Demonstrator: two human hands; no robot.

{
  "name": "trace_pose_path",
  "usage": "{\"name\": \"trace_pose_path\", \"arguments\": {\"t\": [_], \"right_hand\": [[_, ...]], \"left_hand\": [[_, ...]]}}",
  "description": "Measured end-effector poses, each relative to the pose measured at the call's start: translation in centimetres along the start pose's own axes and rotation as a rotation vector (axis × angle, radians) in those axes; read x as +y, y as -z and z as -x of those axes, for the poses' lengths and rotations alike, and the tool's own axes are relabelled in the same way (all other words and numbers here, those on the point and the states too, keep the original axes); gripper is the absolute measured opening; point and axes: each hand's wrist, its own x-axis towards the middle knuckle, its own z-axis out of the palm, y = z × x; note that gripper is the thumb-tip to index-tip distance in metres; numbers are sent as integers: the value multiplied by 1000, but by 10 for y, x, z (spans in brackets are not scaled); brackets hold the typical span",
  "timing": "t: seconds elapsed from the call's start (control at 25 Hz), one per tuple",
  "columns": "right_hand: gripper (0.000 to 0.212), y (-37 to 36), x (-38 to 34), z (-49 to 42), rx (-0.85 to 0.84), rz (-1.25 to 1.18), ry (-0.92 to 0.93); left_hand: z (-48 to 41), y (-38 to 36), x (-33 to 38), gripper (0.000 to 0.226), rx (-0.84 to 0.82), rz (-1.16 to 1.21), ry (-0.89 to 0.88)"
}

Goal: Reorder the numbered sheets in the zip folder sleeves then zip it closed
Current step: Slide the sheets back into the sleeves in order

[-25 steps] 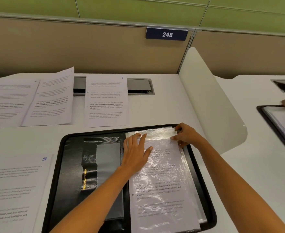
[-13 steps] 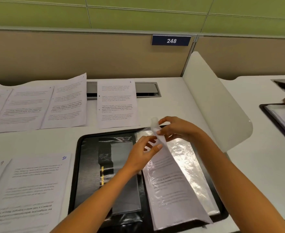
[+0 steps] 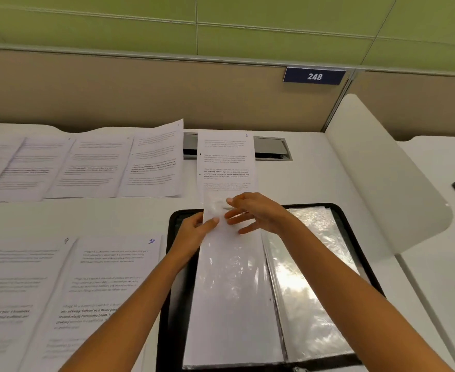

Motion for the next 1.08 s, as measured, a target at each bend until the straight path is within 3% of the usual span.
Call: {"name": "trace_pose_path", "arguments": {"t": [0.2, 0.28, 0.36, 0.6, 0.88, 1.0, 1.08], "right_hand": [[17, -4, 33, -12, 230, 34, 13], [11, -4, 48, -15, 339, 169, 20], [11, -5, 62, -18, 403, 362, 34], [21, -19, 84, -28, 398, 669, 64], [44, -35, 93, -31, 336, 1018, 89], [50, -38, 96, -32, 356, 1095, 140], [49, -31, 96, -35, 326, 1069, 153]], "left_hand": [[-10, 35, -19, 7, 57, -163, 109], [-16, 44, -27, 2, 107, -180, 132], [-24, 49, -30, 11, 181, -214, 136], [-41, 54, -32, 19, 320, -472, 124], [-51, 58, -33, 17, 270, -1155, -4], [-59, 50, -31, 18, 272, -1226, 5], [-66, 42, -30, 31, 329, -1218, -46]]}}
